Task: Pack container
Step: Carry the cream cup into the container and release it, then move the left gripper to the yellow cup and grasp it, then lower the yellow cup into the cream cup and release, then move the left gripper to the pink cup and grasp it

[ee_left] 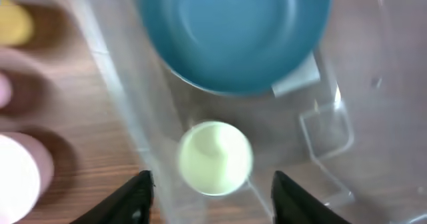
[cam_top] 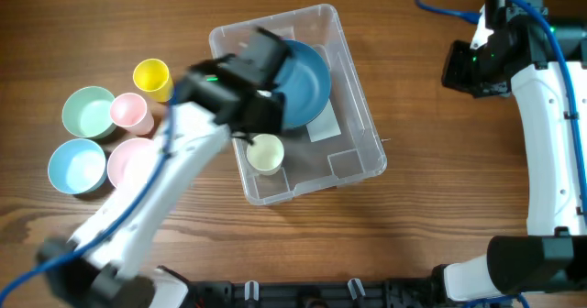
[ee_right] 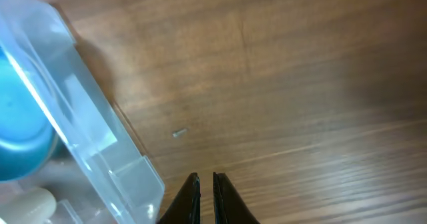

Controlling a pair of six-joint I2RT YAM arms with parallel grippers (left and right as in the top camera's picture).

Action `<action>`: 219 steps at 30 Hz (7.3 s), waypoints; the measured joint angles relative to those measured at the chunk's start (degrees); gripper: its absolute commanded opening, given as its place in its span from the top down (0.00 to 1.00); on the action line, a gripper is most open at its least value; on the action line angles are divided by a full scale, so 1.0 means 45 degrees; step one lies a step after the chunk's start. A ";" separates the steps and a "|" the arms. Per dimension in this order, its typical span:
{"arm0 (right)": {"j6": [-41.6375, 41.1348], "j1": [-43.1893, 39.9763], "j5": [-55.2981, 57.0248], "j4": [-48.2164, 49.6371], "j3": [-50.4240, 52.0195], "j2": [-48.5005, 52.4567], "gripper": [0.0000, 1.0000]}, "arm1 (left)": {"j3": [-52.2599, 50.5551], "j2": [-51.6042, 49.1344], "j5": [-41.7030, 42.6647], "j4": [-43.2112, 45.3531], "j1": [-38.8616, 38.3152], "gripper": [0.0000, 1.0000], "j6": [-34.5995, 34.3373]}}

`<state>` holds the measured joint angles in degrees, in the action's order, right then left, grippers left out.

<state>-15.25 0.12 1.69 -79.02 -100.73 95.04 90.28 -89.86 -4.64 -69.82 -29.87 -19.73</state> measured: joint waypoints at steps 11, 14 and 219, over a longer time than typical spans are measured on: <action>0.0845 0.1214 -0.2739 0.2565 0.5741 0.0121 0.91 | 0.0049 0.1729 -0.0194 -0.0019 0.3876 0.31 -0.0029; 0.1039 0.2045 -0.3405 0.2647 0.5809 0.0121 0.90 | 0.0049 0.1719 -0.0194 -0.0024 0.3939 0.31 -0.0029; -0.0359 -0.0180 0.0719 0.2701 0.2064 0.0034 0.35 | -0.0223 -0.3798 -0.1205 0.0685 0.8456 0.27 0.0063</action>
<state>-16.86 -0.69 4.93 -66.87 -91.44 95.20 89.27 -106.96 -10.07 -66.74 8.19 -19.44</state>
